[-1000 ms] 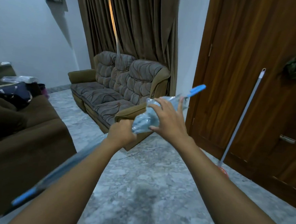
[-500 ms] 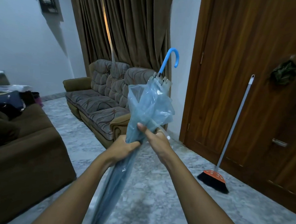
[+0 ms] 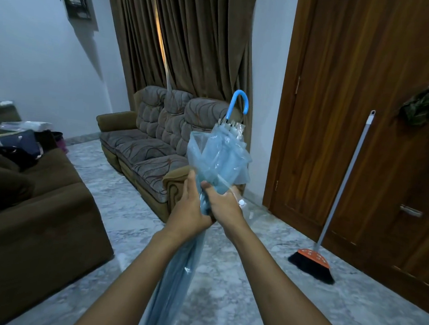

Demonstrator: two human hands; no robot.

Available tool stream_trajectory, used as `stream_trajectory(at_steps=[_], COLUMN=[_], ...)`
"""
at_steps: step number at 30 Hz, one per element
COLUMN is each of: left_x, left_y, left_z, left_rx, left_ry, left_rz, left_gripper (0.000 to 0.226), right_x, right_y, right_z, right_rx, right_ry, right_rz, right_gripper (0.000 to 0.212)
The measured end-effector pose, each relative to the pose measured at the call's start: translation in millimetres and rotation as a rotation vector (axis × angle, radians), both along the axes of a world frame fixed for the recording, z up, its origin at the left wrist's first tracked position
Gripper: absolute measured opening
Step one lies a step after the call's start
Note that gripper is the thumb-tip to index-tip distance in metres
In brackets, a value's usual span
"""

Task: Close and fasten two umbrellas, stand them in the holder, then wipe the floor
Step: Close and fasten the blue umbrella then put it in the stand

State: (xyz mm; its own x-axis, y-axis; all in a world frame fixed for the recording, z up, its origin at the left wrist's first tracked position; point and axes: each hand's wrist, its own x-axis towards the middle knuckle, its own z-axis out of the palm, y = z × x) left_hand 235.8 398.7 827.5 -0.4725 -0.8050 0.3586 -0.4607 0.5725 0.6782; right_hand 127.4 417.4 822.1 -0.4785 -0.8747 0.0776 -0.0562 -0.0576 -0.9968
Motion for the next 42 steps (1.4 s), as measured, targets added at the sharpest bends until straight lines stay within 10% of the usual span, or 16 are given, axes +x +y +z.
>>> stream_trajectory(at_steps=[7, 14, 26, 34, 42], left_x=[-8.1, -2.7, 15.9, 21.0, 27.0], left_y=[-2.3, -14.7, -34.2, -25.1, -19.2], left_z=[4.2, 2.7, 9.2, 7.5, 8.0], left_rx=[0.01, 0.057, 0.083, 0.03, 0.133], left_ry=[-0.067, 0.206, 0.168, 0.078, 0.272], left_rz=[0.114, 0.19, 0.23, 0.257, 0.224], left_gripper=[0.108, 0.061, 0.076, 0.079, 0.059], right_x=[-6.4, -19.3, -42.3, -32.4, -11.3], right_y=[1.6, 19.7, 23.4, 30.2, 14.2], right_z=[8.2, 23.8, 30.8, 67.7, 45.9], right_rx=[-0.068, -0.018, -0.125, 0.097, 0.07], right_ry=[0.131, 0.193, -0.682, 0.099, 0.135], right_rz=[0.174, 0.151, -0.043, 0.488, 0.305], right_gripper=[0.024, 0.035, 0.047, 0.04, 0.036])
